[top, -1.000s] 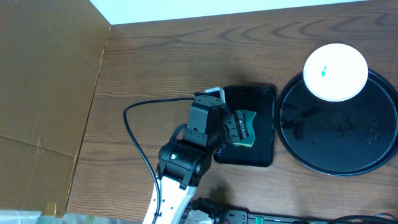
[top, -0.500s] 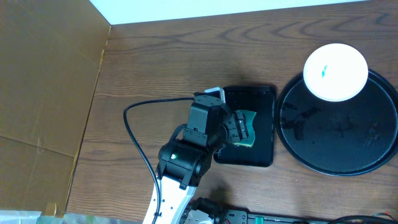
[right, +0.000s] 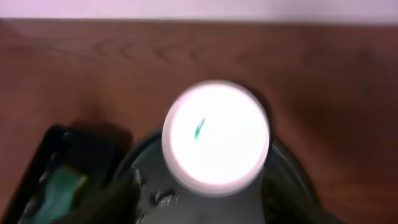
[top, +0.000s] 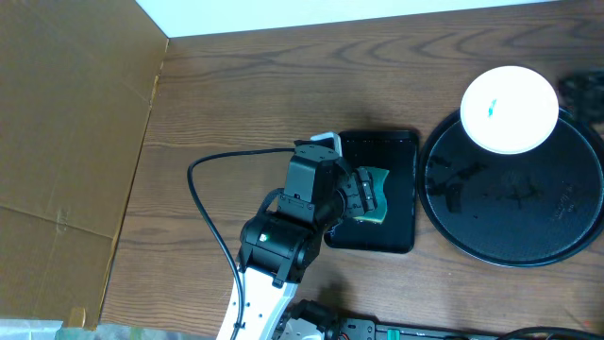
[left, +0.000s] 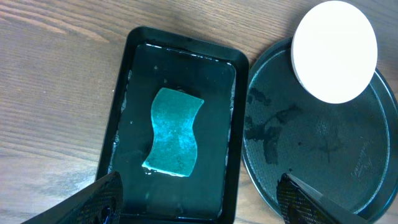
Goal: Clean dirty plates on tray and stack at the side
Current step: 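Grasp the white plate on the round tray with the right gripper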
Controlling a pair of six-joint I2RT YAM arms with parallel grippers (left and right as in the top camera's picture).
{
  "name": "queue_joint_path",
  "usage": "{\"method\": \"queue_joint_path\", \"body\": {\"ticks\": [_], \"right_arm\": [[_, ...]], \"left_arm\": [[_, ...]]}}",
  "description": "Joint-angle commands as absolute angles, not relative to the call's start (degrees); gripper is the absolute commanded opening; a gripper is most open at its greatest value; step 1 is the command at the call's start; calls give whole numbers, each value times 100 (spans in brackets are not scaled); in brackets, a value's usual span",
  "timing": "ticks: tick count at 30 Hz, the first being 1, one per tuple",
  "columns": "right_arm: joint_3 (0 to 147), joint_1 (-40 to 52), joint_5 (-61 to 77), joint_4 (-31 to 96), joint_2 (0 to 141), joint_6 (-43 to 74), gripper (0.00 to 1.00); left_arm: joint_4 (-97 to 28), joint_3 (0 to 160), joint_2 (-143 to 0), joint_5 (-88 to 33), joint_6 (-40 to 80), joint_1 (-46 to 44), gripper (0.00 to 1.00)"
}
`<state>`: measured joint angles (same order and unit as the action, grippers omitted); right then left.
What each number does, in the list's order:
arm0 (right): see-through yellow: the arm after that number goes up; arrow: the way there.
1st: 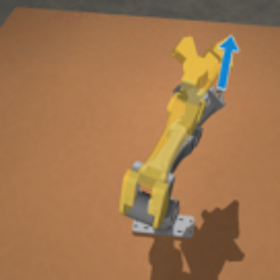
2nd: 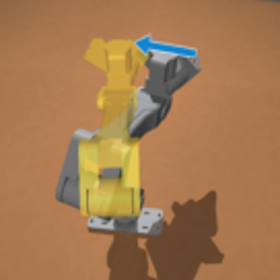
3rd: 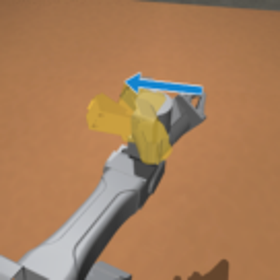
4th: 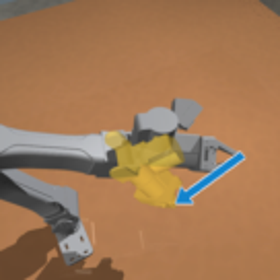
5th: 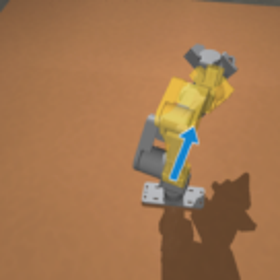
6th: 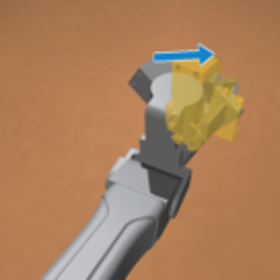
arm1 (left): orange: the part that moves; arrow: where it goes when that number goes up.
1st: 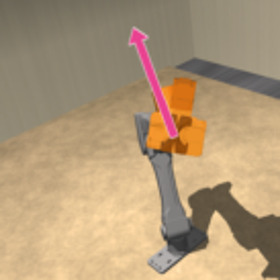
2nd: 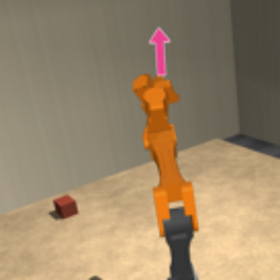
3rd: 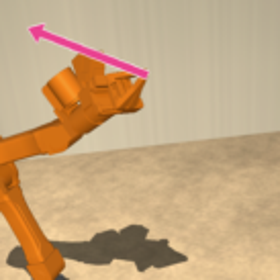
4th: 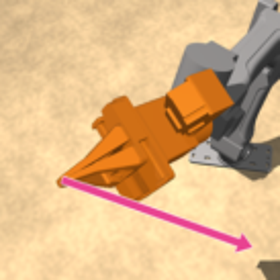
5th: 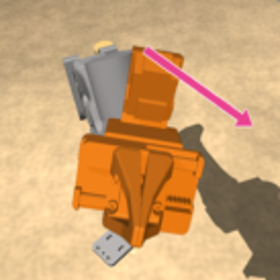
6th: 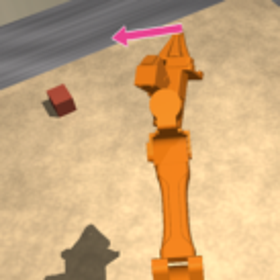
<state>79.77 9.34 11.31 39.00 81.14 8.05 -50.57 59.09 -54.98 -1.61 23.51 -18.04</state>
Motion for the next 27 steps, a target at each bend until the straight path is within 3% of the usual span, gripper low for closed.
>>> {"method": "queue_joint_path", "body": {"ticks": [1, 8, 19, 27], "right_arm": [[8016, 1280, -626, 3463, 8665, 720, 67], [8016, 1249, -963, 2637, 9994, 655, 72], [8016, 1201, -878, 2250, 11555, 663, 58], [8016, 1059, -919, 2556, 11778, 681, 44]], "left_arm": [[-5057, 6025, -5509, -196, 2252, -1780, 80], [-5057, 6025, -5509, -196, 2252, -1780, 80], [-5057, 6025, -5509, -196, 2252, -1780, 80], [-5057, 6025, -5509, -196, 2252, -1780, 80]]}}
